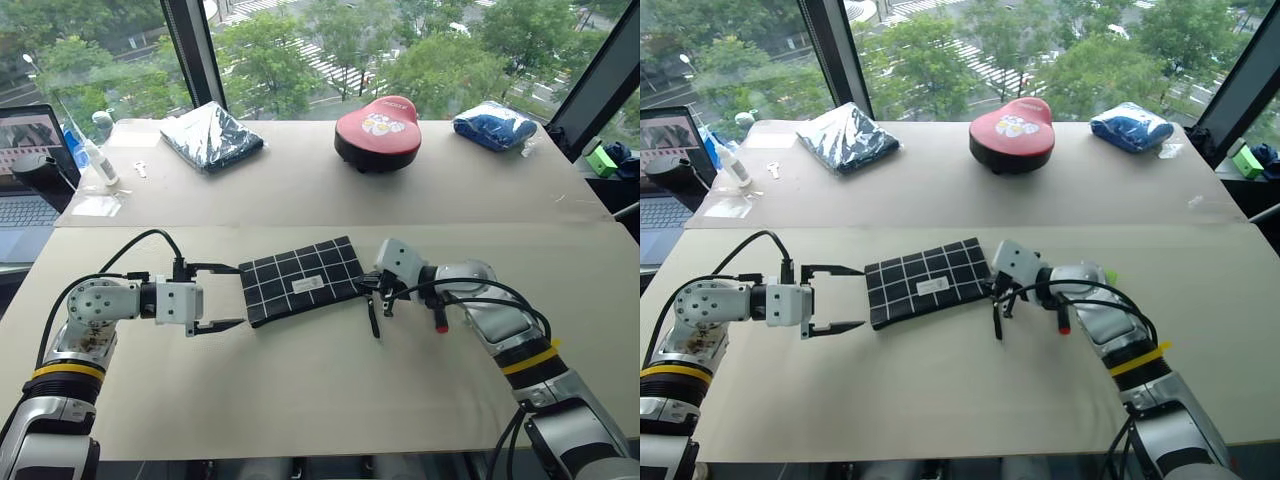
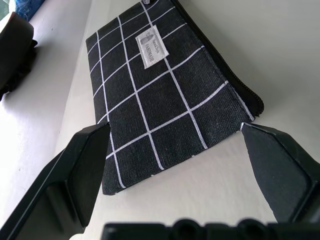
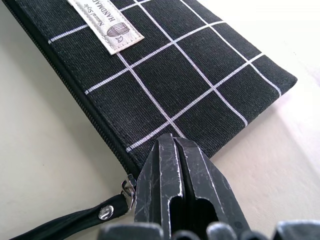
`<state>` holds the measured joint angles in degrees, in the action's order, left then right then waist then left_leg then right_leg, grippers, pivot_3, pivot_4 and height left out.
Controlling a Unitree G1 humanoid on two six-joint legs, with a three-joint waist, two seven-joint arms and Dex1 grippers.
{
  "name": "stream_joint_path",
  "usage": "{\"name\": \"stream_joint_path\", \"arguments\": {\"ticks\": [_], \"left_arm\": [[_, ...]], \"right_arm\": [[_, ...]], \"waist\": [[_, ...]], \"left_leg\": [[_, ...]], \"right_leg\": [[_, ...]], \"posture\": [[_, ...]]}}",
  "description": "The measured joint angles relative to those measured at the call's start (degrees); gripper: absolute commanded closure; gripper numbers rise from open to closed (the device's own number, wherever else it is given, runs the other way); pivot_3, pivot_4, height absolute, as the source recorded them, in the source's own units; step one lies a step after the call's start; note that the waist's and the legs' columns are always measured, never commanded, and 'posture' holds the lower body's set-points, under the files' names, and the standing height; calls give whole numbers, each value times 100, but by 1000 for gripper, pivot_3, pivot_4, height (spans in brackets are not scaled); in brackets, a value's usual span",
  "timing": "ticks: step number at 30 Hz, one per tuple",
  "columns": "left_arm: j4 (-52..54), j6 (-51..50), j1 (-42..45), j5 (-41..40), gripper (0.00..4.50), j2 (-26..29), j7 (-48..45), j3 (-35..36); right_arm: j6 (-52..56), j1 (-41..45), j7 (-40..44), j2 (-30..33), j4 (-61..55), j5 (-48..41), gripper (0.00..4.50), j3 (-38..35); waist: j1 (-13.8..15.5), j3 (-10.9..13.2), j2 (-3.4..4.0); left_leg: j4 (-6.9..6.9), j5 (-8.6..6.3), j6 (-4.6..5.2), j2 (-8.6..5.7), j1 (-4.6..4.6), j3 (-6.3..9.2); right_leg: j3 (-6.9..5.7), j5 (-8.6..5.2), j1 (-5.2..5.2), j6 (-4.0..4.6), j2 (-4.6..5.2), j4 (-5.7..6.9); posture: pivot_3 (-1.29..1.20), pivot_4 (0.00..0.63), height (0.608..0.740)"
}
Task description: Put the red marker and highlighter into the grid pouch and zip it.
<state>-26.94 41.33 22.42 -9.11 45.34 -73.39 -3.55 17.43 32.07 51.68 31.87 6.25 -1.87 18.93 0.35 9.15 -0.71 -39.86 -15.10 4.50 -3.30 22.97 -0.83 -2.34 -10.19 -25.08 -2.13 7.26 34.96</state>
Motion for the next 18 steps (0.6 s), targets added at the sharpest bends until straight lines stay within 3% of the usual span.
{"name": "stream_joint_path", "arguments": {"ticks": [12, 18], "left_arm": [[38, 206, -46, 279, 0, -28, -19, -352], [-368, 1189, 334, 1145, 0, -412, 879, -463]], "right_arm": [[24, 2, -1, -20, 28, 66, 4456, -29], [154, -95, 11, -21, -69, 53, 4456, -146]], "waist": [[27, -2, 0], [78, -5, -2]], "left_leg": [[-1, -5, 9, 0, -13, 0], [-6, -4, 9, -4, -17, 3]], "right_leg": [[2, 0, 7, 0, 1, 1], [0, 0, 17, 1, 2, -1]], "posture": [[0, 150, 740], [0, 150, 740]]}}
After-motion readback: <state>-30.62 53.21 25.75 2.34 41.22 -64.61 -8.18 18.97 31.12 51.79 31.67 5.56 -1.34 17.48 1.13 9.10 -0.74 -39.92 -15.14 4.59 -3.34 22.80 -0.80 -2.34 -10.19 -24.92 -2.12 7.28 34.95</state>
